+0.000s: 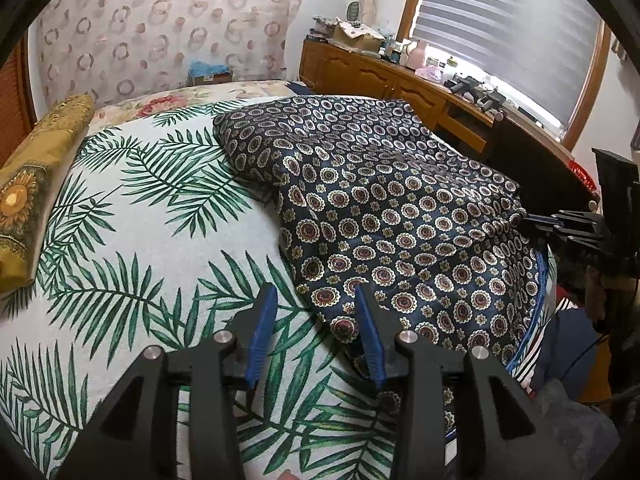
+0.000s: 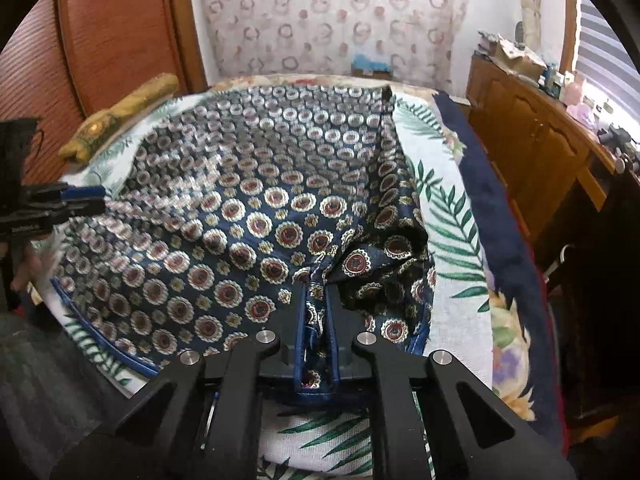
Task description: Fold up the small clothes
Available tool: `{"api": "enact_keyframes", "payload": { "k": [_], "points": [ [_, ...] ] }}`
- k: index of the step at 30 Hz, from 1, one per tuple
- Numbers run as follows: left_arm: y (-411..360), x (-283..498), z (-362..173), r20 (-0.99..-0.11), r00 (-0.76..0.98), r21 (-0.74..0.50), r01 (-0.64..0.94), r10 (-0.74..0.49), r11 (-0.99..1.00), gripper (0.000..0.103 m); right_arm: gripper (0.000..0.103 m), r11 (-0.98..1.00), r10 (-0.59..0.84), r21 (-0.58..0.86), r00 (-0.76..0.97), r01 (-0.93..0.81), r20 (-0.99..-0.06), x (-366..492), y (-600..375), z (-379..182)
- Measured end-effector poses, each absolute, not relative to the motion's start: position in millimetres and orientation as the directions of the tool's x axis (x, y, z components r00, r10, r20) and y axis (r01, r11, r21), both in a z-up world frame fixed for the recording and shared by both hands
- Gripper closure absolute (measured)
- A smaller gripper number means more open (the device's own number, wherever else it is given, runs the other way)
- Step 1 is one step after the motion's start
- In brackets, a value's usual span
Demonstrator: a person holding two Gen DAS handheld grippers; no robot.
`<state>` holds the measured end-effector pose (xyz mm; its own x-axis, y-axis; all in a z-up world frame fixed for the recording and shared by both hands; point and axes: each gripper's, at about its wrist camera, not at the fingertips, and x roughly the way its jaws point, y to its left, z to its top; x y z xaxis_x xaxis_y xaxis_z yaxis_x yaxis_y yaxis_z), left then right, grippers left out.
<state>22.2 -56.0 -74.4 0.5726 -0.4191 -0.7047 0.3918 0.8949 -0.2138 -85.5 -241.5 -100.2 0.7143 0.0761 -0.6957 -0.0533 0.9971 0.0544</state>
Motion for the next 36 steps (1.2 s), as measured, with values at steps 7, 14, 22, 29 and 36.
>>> {"api": "enact_keyframes", "payload": {
  "k": [7,14,22,29,36],
  "points": [
    [-57.3,22.2,-73.0,-0.700,0.580,-0.211,0.391,-0.418,0.896,0.063,0.096,0.995,0.095,0.075,0.719,-0.060,-0.689,-88.8,-240.0,-93.0],
    [-56.9,22.8,-72.1,-0.695,0.583,-0.215,0.389,-0.420,0.896,0.063,0.090,0.997,0.078,0.052,0.707,-0.059,-0.703,-84.9,-234.7,-96.6],
    [-60.6,19.7,-68.0,-0.688,0.569,-0.235,0.413,-0.451,0.880,0.063,0.102,1.000,0.030,0.017,0.790,-0.025,-0.613,-100.3,-252.7,-62.9],
    [-72.0,19.1,-75.1,-0.707,0.529,-0.246,0.437,-0.468,0.865,0.063,0.102,1.000,-0.023,-0.015,0.762,0.018,-0.647,-97.6,-267.9,-68.2],
    [-74.3,18.2,-79.4,-0.721,0.518,-0.249,0.428,-0.461,0.869,0.063,0.099,1.000,-0.014,0.011,0.737,0.029,-0.675,-85.7,-265.1,-88.9]
  ]
}}
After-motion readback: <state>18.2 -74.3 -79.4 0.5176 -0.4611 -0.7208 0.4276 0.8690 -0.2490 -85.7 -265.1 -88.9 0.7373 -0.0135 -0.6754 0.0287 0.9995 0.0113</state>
